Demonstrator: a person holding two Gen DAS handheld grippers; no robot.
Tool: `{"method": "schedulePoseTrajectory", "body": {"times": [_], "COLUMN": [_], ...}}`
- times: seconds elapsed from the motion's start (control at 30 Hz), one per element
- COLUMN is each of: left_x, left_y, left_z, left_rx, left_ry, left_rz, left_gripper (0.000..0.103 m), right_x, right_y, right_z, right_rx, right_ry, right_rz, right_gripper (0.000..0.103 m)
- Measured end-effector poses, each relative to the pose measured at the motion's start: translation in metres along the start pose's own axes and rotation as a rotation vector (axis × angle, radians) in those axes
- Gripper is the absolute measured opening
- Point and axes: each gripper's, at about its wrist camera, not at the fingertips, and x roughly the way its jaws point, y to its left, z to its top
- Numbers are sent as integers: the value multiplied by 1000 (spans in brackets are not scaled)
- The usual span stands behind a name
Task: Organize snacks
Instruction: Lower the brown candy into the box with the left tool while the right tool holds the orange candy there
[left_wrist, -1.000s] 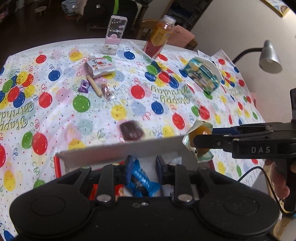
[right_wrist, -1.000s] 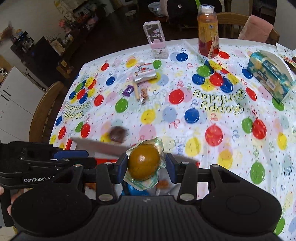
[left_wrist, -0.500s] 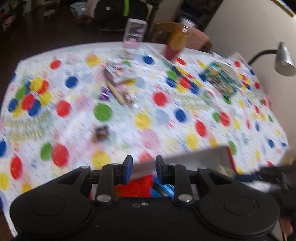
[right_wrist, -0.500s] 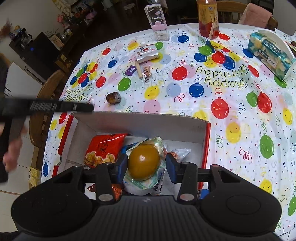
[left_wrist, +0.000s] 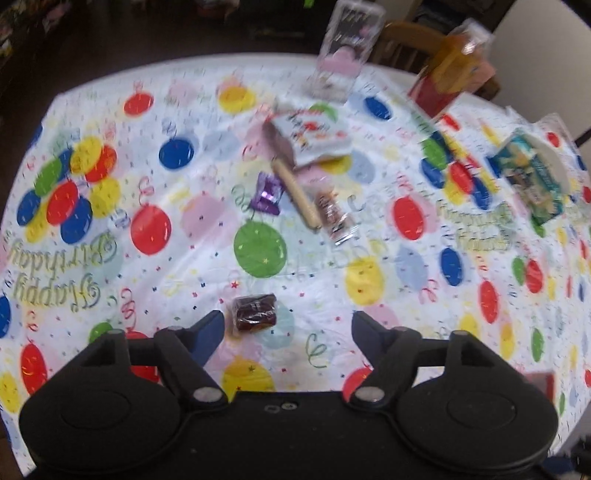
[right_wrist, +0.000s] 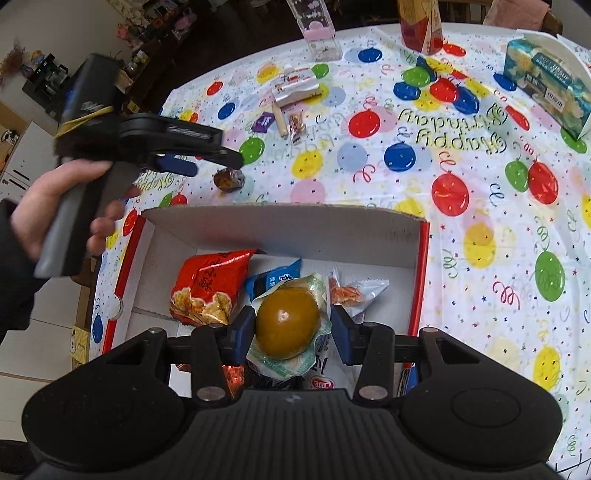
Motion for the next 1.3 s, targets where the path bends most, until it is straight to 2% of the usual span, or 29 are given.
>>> {"method": "schedulePoseTrajectory", "body": {"times": [0.03, 0.07, 0.23, 0.37, 0.53, 0.6, 0.73, 0.87, 0.97, 1.1, 1.3], "left_x": [6, 12, 17, 19, 30, 35, 45, 48, 46, 34, -7], "left_y": [1, 2, 0, 2, 8, 11, 20, 20, 18, 18, 18], "left_z": [2, 3, 11, 16, 20, 22, 25, 26, 25, 22, 4], "left_rx": [-11, -19, 9, 14, 18, 3, -45, -41, -30, -20, -32], "left_ry": [14, 25, 6, 2, 20, 31, 53, 52, 41, 9, -41], "left_rz": [0, -1, 59, 89, 144, 140, 140, 131, 142, 140, 46], "left_gripper": [67, 61, 56, 48, 48, 47, 41, 33, 32, 32, 32], "right_x": [1, 3, 7, 8, 8, 8, 8, 9, 9, 9, 5], "right_y": [0, -1, -2, -2, -3, -3, -3, -5, -7, -9, -5], "right_z": [0, 0, -1, -1, -1, -1, -2, -4, -5, -5, -6], "right_rx": [-1, -2, -6, -7, -4, -2, -1, 8, 13, 11, -2], "right_ry": [3, 6, 16, 19, 14, 14, 16, 20, 23, 24, 21], "right_rz": [-1, 0, 3, 6, 2, 3, -2, 0, 2, -4, -13], "right_gripper": [44, 44, 44, 44, 44, 44, 44, 44, 44, 44, 44]}}
